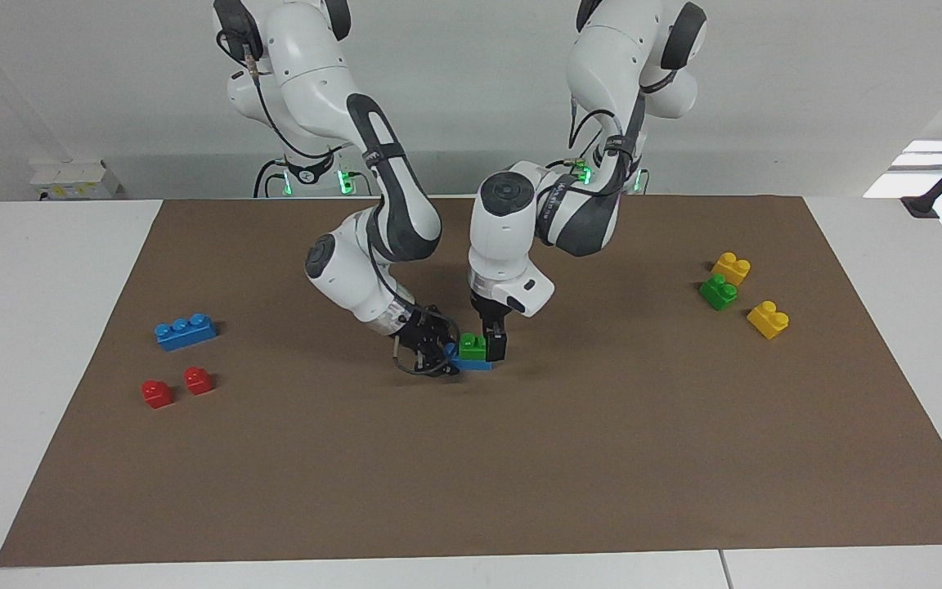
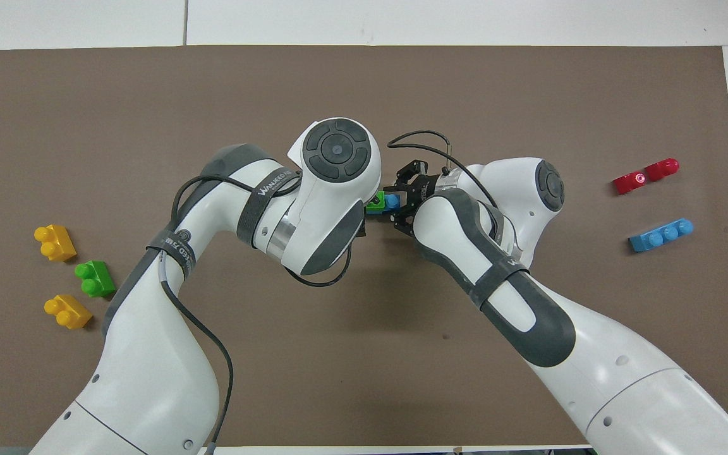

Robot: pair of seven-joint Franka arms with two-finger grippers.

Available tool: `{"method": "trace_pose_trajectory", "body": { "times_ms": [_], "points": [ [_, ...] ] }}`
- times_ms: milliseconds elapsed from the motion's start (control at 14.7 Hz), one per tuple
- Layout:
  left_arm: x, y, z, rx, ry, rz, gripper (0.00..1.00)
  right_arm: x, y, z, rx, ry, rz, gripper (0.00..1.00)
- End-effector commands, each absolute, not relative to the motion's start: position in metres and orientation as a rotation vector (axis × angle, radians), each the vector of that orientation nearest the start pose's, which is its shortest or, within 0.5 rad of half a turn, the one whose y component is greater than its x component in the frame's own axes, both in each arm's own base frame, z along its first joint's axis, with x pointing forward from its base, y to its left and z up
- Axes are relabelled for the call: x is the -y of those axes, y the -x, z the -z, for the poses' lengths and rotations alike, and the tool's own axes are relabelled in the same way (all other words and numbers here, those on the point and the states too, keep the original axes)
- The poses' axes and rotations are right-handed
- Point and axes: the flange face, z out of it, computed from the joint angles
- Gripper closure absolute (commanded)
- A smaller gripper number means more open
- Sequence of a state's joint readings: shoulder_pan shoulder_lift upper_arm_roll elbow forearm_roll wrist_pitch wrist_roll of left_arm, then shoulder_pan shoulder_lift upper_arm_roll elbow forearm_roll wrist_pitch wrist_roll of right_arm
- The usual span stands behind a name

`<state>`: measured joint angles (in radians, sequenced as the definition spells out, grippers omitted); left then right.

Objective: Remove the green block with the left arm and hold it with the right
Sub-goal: 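Grasp the green block with the left gripper while the right gripper grasps blue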

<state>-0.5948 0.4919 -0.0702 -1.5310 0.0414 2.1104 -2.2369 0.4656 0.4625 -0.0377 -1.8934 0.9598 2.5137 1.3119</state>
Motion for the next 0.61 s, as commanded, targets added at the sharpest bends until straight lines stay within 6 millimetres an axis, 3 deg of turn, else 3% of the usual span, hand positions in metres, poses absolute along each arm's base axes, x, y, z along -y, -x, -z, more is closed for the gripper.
{"method": "trace_pose_trajectory", "body": {
  "times_ms": [0, 545],
  "points": [
    [0.430, -0.562, -0.376, 2.302, 2.291, 0.071, 0.00, -0.264, -0.589, -0.270, -1.921, 1.745, -0.477, 1.00],
    [0.434, -0.558, -0.359, 2.355, 2.276, 0.121, 0.00, -0.270, -0.588, -0.270, -1.905, 1.755, -0.443, 1.00]
  ]
}}
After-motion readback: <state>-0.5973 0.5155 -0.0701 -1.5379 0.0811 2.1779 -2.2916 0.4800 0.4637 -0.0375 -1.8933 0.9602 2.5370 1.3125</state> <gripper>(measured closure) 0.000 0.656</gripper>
